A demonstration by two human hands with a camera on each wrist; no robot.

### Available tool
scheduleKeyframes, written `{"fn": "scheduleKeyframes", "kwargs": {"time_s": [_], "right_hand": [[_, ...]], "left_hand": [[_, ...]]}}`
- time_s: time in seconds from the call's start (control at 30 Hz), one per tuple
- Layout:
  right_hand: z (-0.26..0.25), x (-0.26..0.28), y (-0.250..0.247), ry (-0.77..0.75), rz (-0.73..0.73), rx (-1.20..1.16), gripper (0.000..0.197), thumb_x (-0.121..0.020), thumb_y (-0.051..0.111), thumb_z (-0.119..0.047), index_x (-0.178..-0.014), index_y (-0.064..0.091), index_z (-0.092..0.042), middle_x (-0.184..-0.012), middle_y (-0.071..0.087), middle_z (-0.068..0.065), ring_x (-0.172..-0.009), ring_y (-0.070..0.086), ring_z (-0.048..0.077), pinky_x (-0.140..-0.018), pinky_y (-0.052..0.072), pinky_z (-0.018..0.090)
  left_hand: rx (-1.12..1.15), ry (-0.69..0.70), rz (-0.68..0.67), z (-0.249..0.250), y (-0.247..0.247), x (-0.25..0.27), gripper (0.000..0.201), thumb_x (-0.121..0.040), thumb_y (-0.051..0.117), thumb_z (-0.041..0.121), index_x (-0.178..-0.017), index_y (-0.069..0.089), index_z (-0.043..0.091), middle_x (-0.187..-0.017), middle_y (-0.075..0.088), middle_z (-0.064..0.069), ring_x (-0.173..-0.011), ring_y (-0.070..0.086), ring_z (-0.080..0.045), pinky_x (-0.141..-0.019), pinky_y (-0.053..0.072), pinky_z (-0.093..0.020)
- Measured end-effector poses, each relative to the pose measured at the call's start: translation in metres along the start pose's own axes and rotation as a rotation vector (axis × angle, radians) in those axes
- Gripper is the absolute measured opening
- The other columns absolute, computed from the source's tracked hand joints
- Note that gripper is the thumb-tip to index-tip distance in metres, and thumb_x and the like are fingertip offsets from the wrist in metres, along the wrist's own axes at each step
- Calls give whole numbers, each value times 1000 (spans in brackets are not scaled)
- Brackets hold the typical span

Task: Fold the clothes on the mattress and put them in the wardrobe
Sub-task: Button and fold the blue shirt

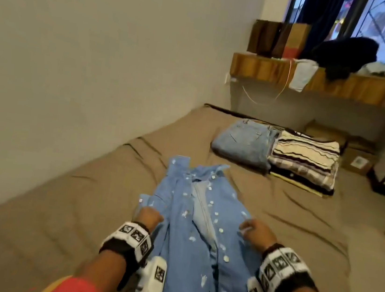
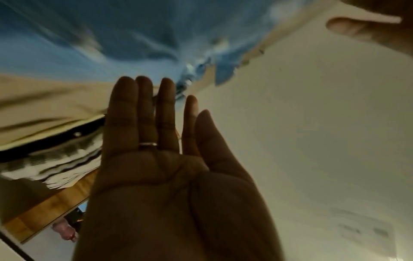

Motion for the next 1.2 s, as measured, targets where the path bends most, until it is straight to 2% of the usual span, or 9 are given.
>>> {"fn": "scheduleKeyframes", "kwargs": {"time_s": [0.13, 0.3, 0.53, 0.63, 0.73, 0.9, 1.03, 1.13, 1.2], "right_hand": [[83, 12, 0, 252, 167, 180, 35, -80, 63, -27, -111, 56, -11, -119, 56, 22, -110, 55, 36, -89, 44, 35], [82, 9, -32, 212, 173, 145, 9, -81, 62, -17, -78, 53, -18, -98, 65, 17, -96, 62, 30, -76, 42, 30], [82, 26, -49, 104, 243, 316, 30, -76, 67, -10, -105, 60, -7, -109, 60, 25, -101, 57, 38, -83, 42, 37], [67, 52, -37, -75, 331, 72, 16, -77, 62, 4, -82, 66, -11, -86, 67, 16, -82, 64, 29, -79, 46, 40], [61, 73, -2, -109, 225, -56, 36, -80, 64, 0, -54, 52, -22, -49, 57, -4, -49, 57, 4, -65, 49, 34], [39, 89, 48, -74, 91, 359, 42, -83, 56, -55, -76, 51, -14, -78, 61, 8, -79, 59, 27, -64, 40, 32], [37, 90, 52, -62, 49, 472, 21, -89, 53, -25, -94, 60, -6, -100, 64, 16, -100, 59, 33, -74, 44, 34], [59, 88, 44, -19, -1, 93, 36, -83, 60, -7, -56, 39, -14, -57, 49, 9, -68, 61, 28, -57, 40, 32], [77, 93, 49, 76, -68, -240, 45, -82, 61, 5, -54, 31, -12, -44, 40, 5, -40, 54, 19, -43, 44, 28]], "left_hand": [[-299, -12, 100, -29, 1, -18, 66, -82, 60, 0, -141, 31, 2, -130, 50, -26, -118, 51, -36, -99, 40, -36], [-293, -52, 235, -15, -43, -33, 31, -88, 57, 9, -109, 57, -14, -117, 60, -28, -107, 59, -39, -89, 45, -39], [-349, 39, 540, 13, -84, 7, 36, -83, 59, 14, -118, 56, 6, -127, 50, -24, -121, 42, -39, -100, 34, -42], [46, 211, 376, 22, -22, 28, 22, -84, 54, -2, -104, 63, -4, -100, 61, -22, -107, 55, -40, -84, 43, -35], [314, 157, 238, 9, 33, 50, 24, -86, 44, -8, -76, 62, 5, -72, 55, -12, -83, 53, -33, -74, 43, -40], [341, 100, 259, -36, 57, 69, 37, -85, 45, -7, -58, 54, 18, -57, 44, -7, -65, 43, -27, -62, 37, -38], [426, -42, 153, -73, 79, 89, 39, -86, 45, -12, -60, 56, 14, -57, 46, -8, -48, 40, -21, -44, 36, -23], [372, -100, 52, -88, 104, 98, 24, -84, 58, -6, -69, 51, 11, -58, 48, -9, -48, 41, -20, -39, 38, -20], [275, -82, 61, -91, 112, 96, 25, -78, 71, 4, -65, 51, 12, -59, 51, -9, -55, 47, -23, -49, 46, -26]]}}
Point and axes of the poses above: each hand's wrist, its own x-axis away from the middle knuckle, its own y-axis out of the palm, z = x × y, the point moved 9 cm from there along -x, towards the middle knuckle
